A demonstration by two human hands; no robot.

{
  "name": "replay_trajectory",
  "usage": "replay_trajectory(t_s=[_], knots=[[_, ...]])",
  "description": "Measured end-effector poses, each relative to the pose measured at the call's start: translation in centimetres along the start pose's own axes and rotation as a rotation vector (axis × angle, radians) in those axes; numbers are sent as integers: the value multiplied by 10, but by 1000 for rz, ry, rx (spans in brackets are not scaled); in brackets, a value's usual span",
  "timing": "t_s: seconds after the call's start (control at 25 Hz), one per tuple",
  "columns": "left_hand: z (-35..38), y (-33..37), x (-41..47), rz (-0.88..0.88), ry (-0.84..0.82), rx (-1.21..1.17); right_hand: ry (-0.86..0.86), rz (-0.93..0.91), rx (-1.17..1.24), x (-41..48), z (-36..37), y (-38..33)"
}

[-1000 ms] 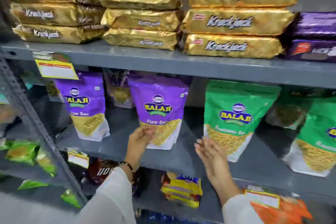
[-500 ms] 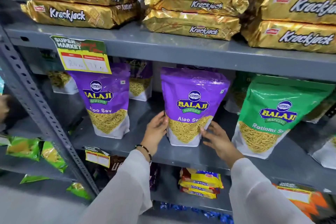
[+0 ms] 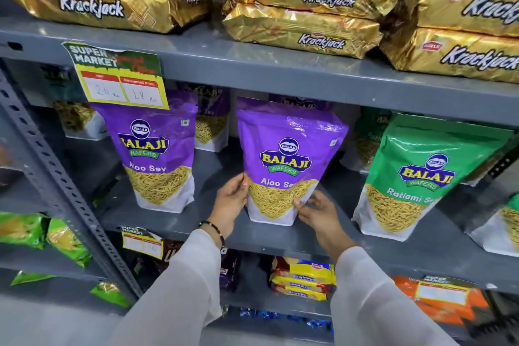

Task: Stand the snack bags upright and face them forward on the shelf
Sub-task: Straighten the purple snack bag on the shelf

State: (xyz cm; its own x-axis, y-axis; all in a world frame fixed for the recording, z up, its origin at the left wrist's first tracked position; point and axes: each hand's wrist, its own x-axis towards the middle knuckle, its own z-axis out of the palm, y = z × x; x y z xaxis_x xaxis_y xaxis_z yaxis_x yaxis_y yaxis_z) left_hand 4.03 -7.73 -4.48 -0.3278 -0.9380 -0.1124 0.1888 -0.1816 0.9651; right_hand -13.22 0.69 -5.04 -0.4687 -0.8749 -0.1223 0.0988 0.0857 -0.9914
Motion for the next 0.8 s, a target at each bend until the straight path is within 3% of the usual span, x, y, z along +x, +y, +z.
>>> replay_trajectory(t_s=[0.52,0.6,0.72,0.8], knots=[[2,1,-7,-22,33,-22,-5,22,21,-8,-3,-2],[5,-1,-10,37,166,-68,-23,31,36,-9,-10,-2],[21,5,-27,306,599,-53,-10,56,94,-17,-39,-7],[48,15,-47,453,654,54,-30,46,172,-29,-80,-14]])
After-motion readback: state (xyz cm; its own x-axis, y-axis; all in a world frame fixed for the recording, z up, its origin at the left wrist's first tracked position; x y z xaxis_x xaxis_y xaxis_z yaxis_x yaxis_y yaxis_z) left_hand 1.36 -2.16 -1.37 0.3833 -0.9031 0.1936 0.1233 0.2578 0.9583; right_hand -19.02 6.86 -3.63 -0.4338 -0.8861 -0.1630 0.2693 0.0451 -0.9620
